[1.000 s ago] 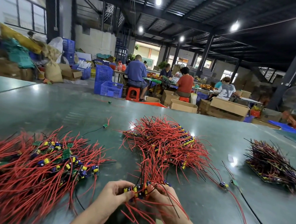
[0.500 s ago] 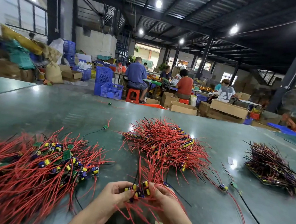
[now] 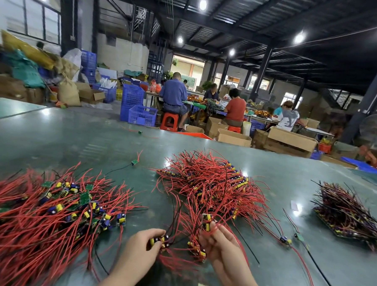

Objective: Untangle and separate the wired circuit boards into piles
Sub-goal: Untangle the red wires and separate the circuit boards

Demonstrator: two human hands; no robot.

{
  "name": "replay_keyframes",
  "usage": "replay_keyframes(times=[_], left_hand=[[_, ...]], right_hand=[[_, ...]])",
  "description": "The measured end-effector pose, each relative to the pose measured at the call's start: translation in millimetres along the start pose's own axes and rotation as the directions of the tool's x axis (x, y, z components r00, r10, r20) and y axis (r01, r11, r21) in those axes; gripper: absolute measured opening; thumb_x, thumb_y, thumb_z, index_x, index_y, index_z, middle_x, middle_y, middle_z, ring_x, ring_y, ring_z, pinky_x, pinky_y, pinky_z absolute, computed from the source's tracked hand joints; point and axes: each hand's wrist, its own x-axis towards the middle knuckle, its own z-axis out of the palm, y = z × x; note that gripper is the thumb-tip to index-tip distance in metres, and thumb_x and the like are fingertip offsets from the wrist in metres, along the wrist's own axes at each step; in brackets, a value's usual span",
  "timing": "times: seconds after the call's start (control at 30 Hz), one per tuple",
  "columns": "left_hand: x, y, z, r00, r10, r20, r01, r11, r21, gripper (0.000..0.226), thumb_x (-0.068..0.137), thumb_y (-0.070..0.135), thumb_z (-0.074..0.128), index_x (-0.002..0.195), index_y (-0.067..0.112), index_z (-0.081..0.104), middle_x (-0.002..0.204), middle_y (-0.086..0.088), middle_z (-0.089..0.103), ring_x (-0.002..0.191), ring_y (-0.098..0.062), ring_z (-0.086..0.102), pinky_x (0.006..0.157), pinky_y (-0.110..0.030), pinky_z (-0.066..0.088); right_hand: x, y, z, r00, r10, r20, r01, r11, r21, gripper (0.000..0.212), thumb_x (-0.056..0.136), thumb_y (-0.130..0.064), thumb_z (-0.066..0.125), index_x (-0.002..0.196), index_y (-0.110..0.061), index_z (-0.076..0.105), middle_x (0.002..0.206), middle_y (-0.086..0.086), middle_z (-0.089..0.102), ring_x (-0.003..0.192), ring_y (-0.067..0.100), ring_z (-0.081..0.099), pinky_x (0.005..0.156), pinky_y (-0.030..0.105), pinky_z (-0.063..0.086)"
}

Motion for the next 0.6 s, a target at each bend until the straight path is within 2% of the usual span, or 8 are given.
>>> replay_keyframes(times=[0.13,0.23,0.3,0.4,0.47,0.5,0.53,0.6], left_hand=[[-1,4,0,0.979,0.158,-0.13,-0.14,0.981,0.136,0.038,0.082,-0.002,0.055,0.115,0.016,0.062,0.114,0.011,0.056,0.116,-0.011,0.042,0.103,-0.015,0.022],[-10,18,-8,0.953,0.219,-0.21,-0.206,0.975,0.081,0.017,0.076,0.021,0.052,0.089,0.031,0.057,0.081,0.021,0.058,0.082,-0.001,0.05,0.074,-0.014,0.036],[-14,19,-10,0.964,0.187,-0.187,-0.167,0.979,0.119,0.008,0.078,0.03,0.047,0.07,0.03,0.047,0.048,0.011,0.05,0.049,-0.004,0.045,0.048,-0.017,0.027],[-14,16,-8,0.989,0.111,-0.101,-0.09,0.976,0.198,0.027,0.088,0.03,0.048,0.064,0.02,0.046,0.046,0.007,0.054,0.043,-0.011,0.044,0.048,-0.031,0.03],[-13,19,-5,0.998,0.067,-0.008,-0.067,0.997,0.049,0.025,0.088,0.024,0.051,0.064,0.018,0.053,0.058,0.003,0.066,0.057,-0.014,0.058,0.059,-0.033,0.042],[-13,21,-3,0.998,0.056,0.035,-0.054,0.996,-0.071,0.024,0.088,0.018,0.054,0.064,0.018,0.056,0.068,0.001,0.07,0.069,-0.014,0.063,0.067,-0.03,0.044],[-12,22,-2,0.996,0.05,0.068,-0.037,0.983,-0.179,0.021,0.087,0.014,0.056,0.066,0.017,0.059,0.076,0.0,0.071,0.08,-0.013,0.064,0.074,-0.027,0.044],[-11,27,0,0.997,0.038,0.066,-0.012,0.935,-0.354,0.016,0.08,0.024,0.057,0.069,0.013,0.061,0.077,-0.004,0.069,0.079,-0.013,0.061,0.074,-0.022,0.042]], right_hand=[[-3,-6,2,0.997,-0.078,-0.004,0.078,0.996,-0.037,0.017,0.087,0.005,0.051,0.096,0.0,0.065,0.07,0.004,0.071,0.057,0.01,0.066,0.055,0.017,0.055],[-3,-12,2,0.988,-0.154,-0.016,0.154,0.988,-0.023,0.019,0.073,-0.002,0.059,0.091,-0.003,0.066,0.073,0.003,0.073,0.062,0.01,0.069,0.057,0.017,0.056],[-3,-15,1,0.981,-0.192,-0.009,0.192,0.981,0.004,0.02,0.074,-0.001,0.058,0.093,-0.003,0.065,0.075,0.004,0.073,0.065,0.011,0.069,0.057,0.018,0.056],[-3,-16,-2,0.985,-0.171,0.031,0.169,0.983,0.072,0.019,0.082,0.006,0.055,0.086,-0.005,0.07,0.074,0.006,0.072,0.063,0.012,0.069,0.057,0.021,0.057],[-3,-17,-1,0.98,-0.17,0.106,0.159,0.982,0.102,0.015,0.06,-0.003,0.082,0.072,-0.007,0.075,0.072,0.008,0.071,0.061,0.013,0.068,0.057,0.023,0.057],[-3,-15,-2,0.973,-0.172,0.151,0.156,0.981,0.114,0.034,0.04,-0.011,0.093,0.069,-0.008,0.075,0.072,0.008,0.071,0.061,0.014,0.068,0.056,0.024,0.057],[-5,-14,0,0.974,-0.15,0.17,0.135,0.986,0.098,0.049,0.025,-0.016,0.097,0.068,-0.008,0.076,0.072,0.01,0.071,0.061,0.015,0.068,0.056,0.025,0.057],[-6,-13,2,0.974,-0.127,0.189,0.145,0.985,-0.088,0.051,0.021,-0.011,0.095,0.068,-0.01,0.076,0.074,0.012,0.071,0.062,0.017,0.068,0.057,0.027,0.057]])
